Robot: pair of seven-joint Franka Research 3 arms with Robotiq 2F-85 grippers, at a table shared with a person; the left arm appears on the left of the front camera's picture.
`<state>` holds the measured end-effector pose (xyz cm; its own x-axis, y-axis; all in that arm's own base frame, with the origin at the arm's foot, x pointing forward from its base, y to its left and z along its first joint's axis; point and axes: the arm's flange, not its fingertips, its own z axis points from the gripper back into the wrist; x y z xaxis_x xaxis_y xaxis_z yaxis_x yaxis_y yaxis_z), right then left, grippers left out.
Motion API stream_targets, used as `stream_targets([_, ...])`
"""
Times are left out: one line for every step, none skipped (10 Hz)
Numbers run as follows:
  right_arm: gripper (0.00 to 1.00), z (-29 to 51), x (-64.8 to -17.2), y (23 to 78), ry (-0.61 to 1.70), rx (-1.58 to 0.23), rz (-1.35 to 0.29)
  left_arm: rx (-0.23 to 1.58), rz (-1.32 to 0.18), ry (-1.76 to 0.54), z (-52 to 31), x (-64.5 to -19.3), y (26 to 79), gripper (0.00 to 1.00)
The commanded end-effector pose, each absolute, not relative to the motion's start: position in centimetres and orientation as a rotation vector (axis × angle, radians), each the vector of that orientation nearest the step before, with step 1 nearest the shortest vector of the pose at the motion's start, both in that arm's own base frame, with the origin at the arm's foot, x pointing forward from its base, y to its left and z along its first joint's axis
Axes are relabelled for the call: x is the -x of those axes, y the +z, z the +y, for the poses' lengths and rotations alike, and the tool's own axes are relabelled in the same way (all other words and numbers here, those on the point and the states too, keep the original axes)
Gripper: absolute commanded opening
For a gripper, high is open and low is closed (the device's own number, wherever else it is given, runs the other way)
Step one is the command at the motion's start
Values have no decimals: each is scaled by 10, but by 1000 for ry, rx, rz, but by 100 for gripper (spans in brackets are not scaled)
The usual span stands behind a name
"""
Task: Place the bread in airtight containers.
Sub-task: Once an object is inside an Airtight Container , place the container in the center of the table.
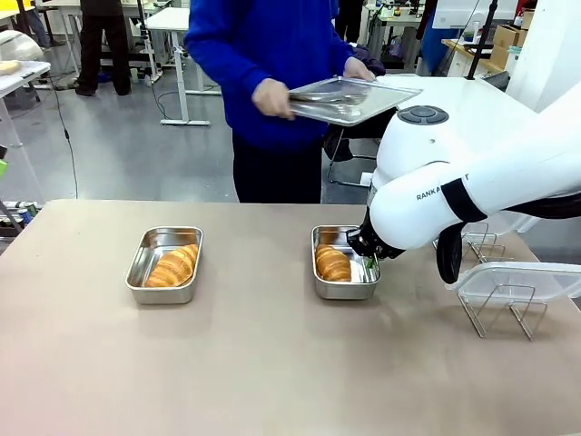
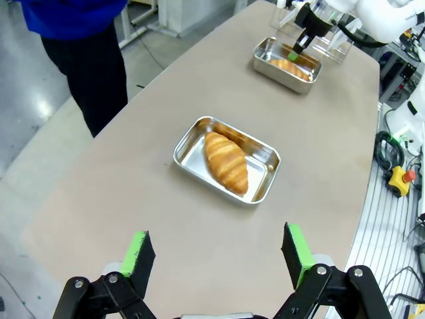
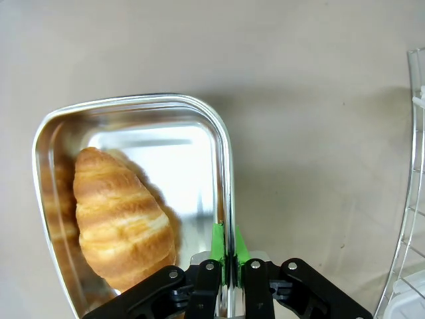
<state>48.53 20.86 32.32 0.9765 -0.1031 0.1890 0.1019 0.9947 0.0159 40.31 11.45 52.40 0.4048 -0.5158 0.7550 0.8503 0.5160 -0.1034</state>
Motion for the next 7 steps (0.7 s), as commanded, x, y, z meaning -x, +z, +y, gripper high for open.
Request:
stream_targets([4, 214, -483, 318, -138, 5, -242, 521, -720, -930, 116, -403, 525, 100])
stream_targets([4, 213, -485, 316, -134, 12, -240, 521, -720, -930, 116, -403, 525, 100])
stream_targets([4, 213, -485, 315, -133, 12, -242, 521, -720, -930, 116, -403, 525, 100])
stream_targets([4, 212, -485, 315, -140, 12, -234, 521, -720, -930, 116, -403, 525, 100])
stream_targets([61, 211, -486, 314, -129, 36, -236, 521, -720, -930, 116, -403, 525, 100])
stream_targets([61, 211, -486, 315, -126, 42, -233, 521, -720, -930, 116, -403, 525, 100])
stream_targets([100, 210, -486, 321, -119, 39, -237, 521, -720, -930, 116, -403, 525, 100])
